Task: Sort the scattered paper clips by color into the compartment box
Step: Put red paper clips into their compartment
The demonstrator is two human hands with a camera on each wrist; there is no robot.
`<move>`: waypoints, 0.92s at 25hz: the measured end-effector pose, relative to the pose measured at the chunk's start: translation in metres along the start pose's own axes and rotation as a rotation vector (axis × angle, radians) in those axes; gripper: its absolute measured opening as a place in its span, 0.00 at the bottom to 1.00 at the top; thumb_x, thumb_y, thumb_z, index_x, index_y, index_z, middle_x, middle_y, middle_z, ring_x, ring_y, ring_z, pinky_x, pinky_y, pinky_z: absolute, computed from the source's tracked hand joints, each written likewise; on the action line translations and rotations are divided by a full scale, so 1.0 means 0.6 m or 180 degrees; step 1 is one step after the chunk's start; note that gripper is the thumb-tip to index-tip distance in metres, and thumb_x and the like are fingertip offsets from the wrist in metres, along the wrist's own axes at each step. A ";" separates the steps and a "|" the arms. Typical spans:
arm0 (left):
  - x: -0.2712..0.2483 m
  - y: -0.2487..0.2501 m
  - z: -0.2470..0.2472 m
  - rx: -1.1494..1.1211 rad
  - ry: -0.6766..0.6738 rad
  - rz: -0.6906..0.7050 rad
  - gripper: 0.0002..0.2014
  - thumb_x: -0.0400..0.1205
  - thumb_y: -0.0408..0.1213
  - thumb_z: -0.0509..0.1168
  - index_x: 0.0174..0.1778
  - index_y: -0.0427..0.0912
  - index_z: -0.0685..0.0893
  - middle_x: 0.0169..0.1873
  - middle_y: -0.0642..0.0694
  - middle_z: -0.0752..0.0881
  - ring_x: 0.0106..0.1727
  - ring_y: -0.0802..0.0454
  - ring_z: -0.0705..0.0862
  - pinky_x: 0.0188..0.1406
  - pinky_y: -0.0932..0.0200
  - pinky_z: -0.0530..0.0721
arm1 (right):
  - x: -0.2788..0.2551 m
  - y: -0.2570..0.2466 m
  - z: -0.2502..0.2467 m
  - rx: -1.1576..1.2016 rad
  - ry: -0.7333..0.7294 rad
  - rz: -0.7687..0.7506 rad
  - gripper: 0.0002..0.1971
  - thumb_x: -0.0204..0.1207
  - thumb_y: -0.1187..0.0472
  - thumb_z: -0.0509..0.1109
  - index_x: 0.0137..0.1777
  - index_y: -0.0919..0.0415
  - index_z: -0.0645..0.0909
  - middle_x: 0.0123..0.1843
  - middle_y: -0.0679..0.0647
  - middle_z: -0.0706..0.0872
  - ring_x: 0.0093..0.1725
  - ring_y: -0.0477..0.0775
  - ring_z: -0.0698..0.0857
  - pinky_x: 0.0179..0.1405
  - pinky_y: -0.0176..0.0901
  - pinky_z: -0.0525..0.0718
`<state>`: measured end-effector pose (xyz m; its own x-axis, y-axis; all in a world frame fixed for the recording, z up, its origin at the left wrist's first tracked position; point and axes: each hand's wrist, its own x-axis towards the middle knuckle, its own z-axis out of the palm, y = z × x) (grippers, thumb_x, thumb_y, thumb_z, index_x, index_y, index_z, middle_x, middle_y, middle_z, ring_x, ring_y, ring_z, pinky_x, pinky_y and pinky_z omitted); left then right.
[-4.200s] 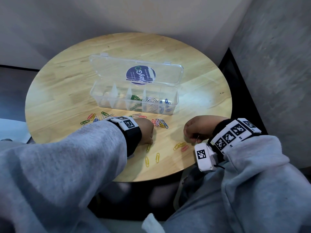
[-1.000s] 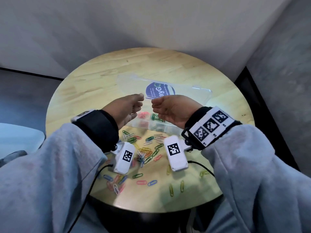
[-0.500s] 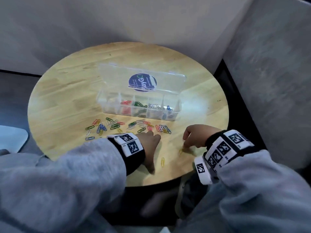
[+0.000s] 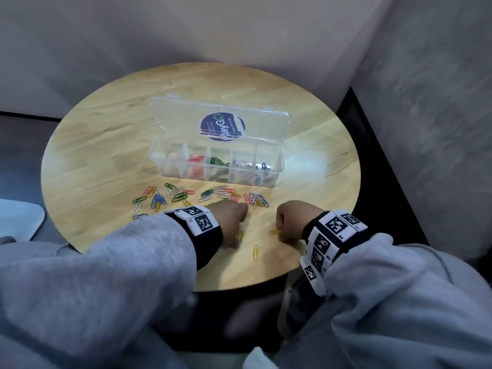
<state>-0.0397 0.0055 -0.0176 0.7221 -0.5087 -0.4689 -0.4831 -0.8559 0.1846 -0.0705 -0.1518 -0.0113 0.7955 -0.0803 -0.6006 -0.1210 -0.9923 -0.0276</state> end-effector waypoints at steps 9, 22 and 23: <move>-0.003 0.013 0.008 0.0120 -0.0042 -0.0409 0.24 0.71 0.57 0.72 0.50 0.41 0.78 0.43 0.46 0.79 0.45 0.47 0.77 0.41 0.56 0.75 | 0.000 -0.007 0.011 0.0624 0.0327 -0.0188 0.11 0.68 0.57 0.76 0.44 0.51 0.76 0.43 0.47 0.80 0.47 0.51 0.79 0.44 0.41 0.77; -0.001 0.011 0.005 0.0054 -0.0151 -0.0484 0.12 0.77 0.37 0.66 0.55 0.40 0.86 0.44 0.46 0.83 0.44 0.49 0.79 0.39 0.59 0.74 | -0.017 -0.045 0.024 0.0444 0.0292 -0.0458 0.17 0.71 0.53 0.75 0.56 0.59 0.80 0.58 0.56 0.84 0.57 0.57 0.82 0.47 0.41 0.75; -0.002 0.008 0.003 -0.0022 -0.0119 -0.0491 0.11 0.76 0.35 0.66 0.54 0.40 0.87 0.45 0.45 0.84 0.44 0.48 0.79 0.38 0.59 0.74 | -0.019 -0.047 0.026 0.0435 0.0324 -0.0444 0.17 0.70 0.52 0.75 0.55 0.58 0.79 0.58 0.55 0.84 0.57 0.57 0.82 0.47 0.41 0.75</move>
<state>-0.0440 0.0023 -0.0179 0.7684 -0.3675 -0.5239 -0.3645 -0.9242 0.1138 -0.0853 -0.1216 -0.0161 0.8652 0.0409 -0.4997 -0.0794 -0.9729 -0.2170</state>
